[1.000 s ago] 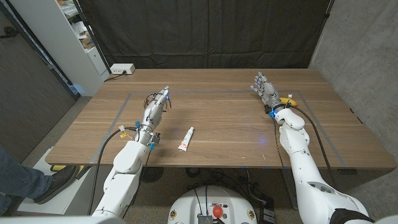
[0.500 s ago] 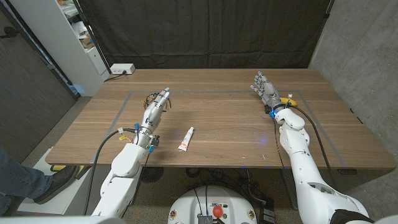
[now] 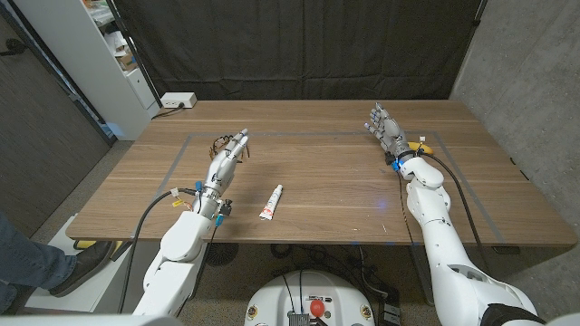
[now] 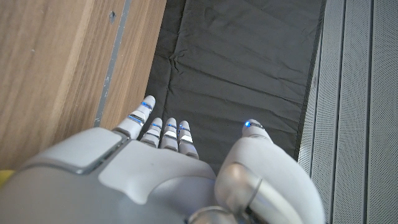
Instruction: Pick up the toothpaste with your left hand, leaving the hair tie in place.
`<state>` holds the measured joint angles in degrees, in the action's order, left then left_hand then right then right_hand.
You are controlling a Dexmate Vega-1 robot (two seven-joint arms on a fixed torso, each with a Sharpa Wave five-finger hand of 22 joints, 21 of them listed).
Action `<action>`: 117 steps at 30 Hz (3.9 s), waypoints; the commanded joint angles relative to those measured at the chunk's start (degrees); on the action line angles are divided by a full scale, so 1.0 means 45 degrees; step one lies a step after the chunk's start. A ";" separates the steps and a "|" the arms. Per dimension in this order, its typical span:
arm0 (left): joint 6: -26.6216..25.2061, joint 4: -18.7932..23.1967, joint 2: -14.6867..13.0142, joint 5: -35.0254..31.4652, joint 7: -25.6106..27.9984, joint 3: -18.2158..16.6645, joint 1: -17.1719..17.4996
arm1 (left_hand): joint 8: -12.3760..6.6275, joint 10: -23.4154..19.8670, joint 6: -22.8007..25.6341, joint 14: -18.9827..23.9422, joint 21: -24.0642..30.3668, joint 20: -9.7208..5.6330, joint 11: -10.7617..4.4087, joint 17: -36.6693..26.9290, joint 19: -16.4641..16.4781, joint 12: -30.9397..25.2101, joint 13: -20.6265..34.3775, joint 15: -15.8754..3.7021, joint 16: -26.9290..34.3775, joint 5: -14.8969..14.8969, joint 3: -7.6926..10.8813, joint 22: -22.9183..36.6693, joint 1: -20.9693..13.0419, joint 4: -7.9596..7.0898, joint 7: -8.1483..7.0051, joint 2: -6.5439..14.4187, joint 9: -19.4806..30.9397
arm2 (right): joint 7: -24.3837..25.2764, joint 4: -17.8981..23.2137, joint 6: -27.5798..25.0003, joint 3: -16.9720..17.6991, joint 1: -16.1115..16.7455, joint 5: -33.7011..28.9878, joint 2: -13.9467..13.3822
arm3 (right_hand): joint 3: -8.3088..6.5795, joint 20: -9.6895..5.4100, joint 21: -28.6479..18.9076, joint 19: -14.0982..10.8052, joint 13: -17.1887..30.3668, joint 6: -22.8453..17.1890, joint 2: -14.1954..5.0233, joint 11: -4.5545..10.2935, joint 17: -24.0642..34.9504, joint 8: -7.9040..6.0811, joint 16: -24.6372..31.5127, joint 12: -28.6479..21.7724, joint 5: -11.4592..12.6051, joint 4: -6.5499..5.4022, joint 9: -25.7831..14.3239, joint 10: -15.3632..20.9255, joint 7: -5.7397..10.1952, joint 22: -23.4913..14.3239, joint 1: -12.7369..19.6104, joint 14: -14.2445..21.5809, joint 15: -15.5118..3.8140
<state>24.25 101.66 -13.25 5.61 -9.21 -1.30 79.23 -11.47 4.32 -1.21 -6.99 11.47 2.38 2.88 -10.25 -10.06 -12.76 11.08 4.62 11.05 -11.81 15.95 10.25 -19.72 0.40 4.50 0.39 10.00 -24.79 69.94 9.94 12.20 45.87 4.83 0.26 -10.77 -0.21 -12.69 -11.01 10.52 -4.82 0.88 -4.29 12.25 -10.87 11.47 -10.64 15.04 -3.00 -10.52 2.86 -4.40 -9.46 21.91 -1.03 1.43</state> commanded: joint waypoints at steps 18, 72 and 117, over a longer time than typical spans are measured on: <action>-0.0100 0.1031 -0.0162 -0.1155 0.0432 -0.0297 0.0925 | -0.0002 -0.0228 0.0195 0.0147 0.0043 0.0163 -0.0066 -0.0042 -0.0571 -0.0122 0.0025 0.0024 0.0056 0.0049 0.0168 0.0056 -0.0461 0.0314 0.0035 0.0174 0.0063 | -0.0065 -0.0415 0.0203 0.0029 -0.0332 -0.0059 0.0051 | -0.0033 -0.0025 0.0074 -0.0170 0.0062 -0.0126 -0.0178 -0.0039 0.0007 -0.0066 0.0052 -0.0119 0.0030 0.0072 -0.0052 0.0069 0.0003 -0.0049 -0.0018 0.0075 0.0071; -0.2212 0.4245 0.0253 -0.6542 0.3174 -0.0443 0.2995 | -0.0300 -0.1584 0.1368 0.1324 0.0142 0.0392 -0.0006 -0.0038 -0.0006 -0.0437 0.0095 0.0234 0.0227 0.0077 0.0980 0.0049 -0.2936 0.1982 0.0059 0.0221 0.0090 | -0.0180 -0.0149 0.0209 0.0102 0.0067 0.0138 0.0087 | 0.0017 0.0021 0.0223 -0.0226 0.0065 -0.0128 -0.0217 -0.0038 -0.0021 -0.0063 0.0057 -0.0119 0.0023 0.0129 -0.0053 0.0083 0.0008 -0.0053 -0.0066 0.0091 0.0105; -0.5929 0.6151 -0.0893 -1.0627 0.3591 0.0931 0.3256 | -0.0304 -0.2031 0.1977 0.1580 0.0141 0.0468 -0.0113 -0.0040 0.0188 -0.0476 0.0105 0.0143 0.0166 0.0107 0.1020 0.0059 -0.3370 0.1994 -0.0001 0.0046 0.0099 | -0.0194 -0.0554 0.0464 0.0219 -0.0071 0.0306 0.0095 | 0.0048 0.0068 0.0284 -0.0291 0.0067 -0.0116 -0.0256 -0.0057 -0.0033 -0.0057 0.0090 -0.0128 0.0018 0.0172 -0.0052 0.0125 0.0004 -0.0056 -0.0096 0.0192 0.0112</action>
<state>0.30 128.09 -15.46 -39.40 6.65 1.59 93.94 -12.80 -4.06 6.79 -0.43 11.87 4.32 2.45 -10.25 -9.53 -14.52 11.32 5.40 11.87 -11.41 20.47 10.25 -34.04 9.17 4.48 0.54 10.26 -26.00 67.91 11.73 13.17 45.99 6.34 0.45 -10.29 0.00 -11.63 -11.82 10.52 -4.82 0.28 -4.52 12.00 -10.87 11.70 -11.09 15.04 -2.53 -10.52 3.09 -4.40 -9.46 21.30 -0.39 1.63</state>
